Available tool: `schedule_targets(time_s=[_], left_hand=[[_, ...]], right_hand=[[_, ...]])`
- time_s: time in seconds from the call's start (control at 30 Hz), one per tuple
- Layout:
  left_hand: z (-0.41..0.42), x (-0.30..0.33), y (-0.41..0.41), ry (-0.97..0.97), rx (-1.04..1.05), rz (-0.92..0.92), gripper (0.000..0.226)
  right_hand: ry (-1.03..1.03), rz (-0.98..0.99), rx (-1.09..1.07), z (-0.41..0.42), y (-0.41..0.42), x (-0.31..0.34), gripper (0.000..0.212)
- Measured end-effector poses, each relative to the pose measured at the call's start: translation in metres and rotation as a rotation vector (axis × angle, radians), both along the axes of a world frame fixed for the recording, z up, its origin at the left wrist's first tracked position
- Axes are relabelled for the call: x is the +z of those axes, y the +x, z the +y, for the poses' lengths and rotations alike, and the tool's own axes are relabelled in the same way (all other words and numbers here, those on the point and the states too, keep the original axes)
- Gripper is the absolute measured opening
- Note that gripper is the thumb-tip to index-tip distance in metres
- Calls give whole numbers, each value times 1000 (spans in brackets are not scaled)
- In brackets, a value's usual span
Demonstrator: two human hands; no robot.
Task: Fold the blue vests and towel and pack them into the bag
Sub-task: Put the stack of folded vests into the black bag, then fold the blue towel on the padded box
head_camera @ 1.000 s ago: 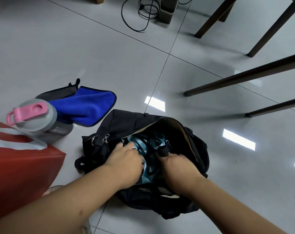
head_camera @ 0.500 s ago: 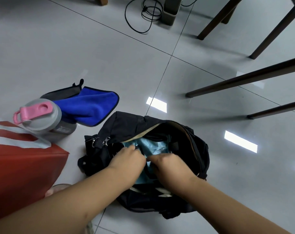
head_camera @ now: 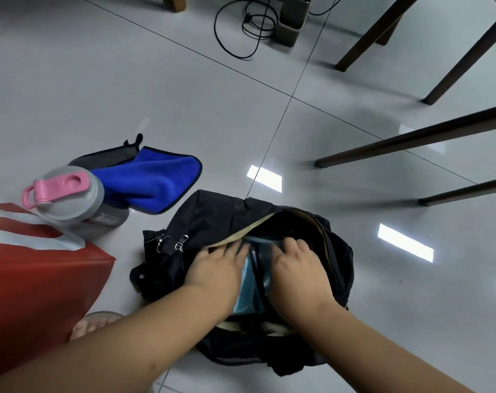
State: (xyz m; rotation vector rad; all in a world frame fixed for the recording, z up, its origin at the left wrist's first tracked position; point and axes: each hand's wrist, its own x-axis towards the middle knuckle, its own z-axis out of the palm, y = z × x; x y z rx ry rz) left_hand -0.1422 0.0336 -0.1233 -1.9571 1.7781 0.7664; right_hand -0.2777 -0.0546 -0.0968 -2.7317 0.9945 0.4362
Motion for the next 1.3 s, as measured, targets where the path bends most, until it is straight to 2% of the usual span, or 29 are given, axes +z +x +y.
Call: schedule_targets(time_s=[0.03, 0.07, 0.1, 0.17, 0.27, 0.37, 0.4, 0.47, 0.53, 0.63, 0.7, 0.8, 0.87, 0.93, 0.97, 1.03, 1.07, 1.13, 1.2, 1.23, 1.3], left_hand=[[-5, 5, -6, -21, -47, 5, 73], [-9, 8, -11, -32, -105, 4, 69], [-11, 6, -13, -31, -152, -4, 66], [-6, -9, -8, -14, -106, 10, 69], [6, -31, 8, 61, 82, 70, 89], [11, -32, 11, 90, 234, 109, 101], [11, -30, 11, 111, 267, 114, 106], [8, -28, 12, 221, 329, 110, 114], [4, -29, 17, 322, 390, 94, 118], [-1, -30, 22, 379, 435, 67, 118], [-1, -30, 22, 380, 428, 52, 121], [0, -24, 22, 304, 365, 42, 118], [-2, -8, 21, 195, 305, 57, 104], [-1, 15, 19, 57, 334, 171, 75], [2, 26, 20, -38, 369, 250, 57], [14, 48, 23, -260, 519, 427, 22], [19, 59, 27, -366, 627, 499, 16], [25, 73, 44, -554, 848, 555, 8], [27, 70, 68, -697, 1048, 528, 7], [28, 65, 82, -743, 1126, 505, 8], [29, 53, 104, -746, 1253, 481, 12]], right_hand=[[14, -136, 48, 2, 4, 1, 35], [64, -205, 107, 4, 8, -2, 41], [135, -192, 161, 6, 10, -10, 53], [229, 15, 164, 4, 6, -28, 72], [361, 242, 28, -8, -15, -49, 94], [517, 224, -110, -13, -24, -51, 95], [551, 251, -132, -14, -27, -51, 101], [603, 285, -169, -14, -33, -53, 134], [679, 315, -206, -17, -35, -57, 144], [699, 308, -210, -20, -31, -63, 125], [663, 279, -181, -20, -29, -63, 121], [644, 326, -174, -23, -17, -46, 81], [478, 339, -115, -22, -7, -28, 68], [307, 440, 31, -15, 11, 2, 69], [292, 462, 97, -12, 23, 23, 64], [323, 345, 124, -12, 54, 70, 35], [362, 222, 69, -16, 72, 93, 27], [386, -84, -94, -25, 115, 120, 27], [409, -323, -211, -31, 161, 117, 21], [433, -369, -227, -32, 184, 103, 16], [441, -309, -182, -35, 227, 55, 18]])
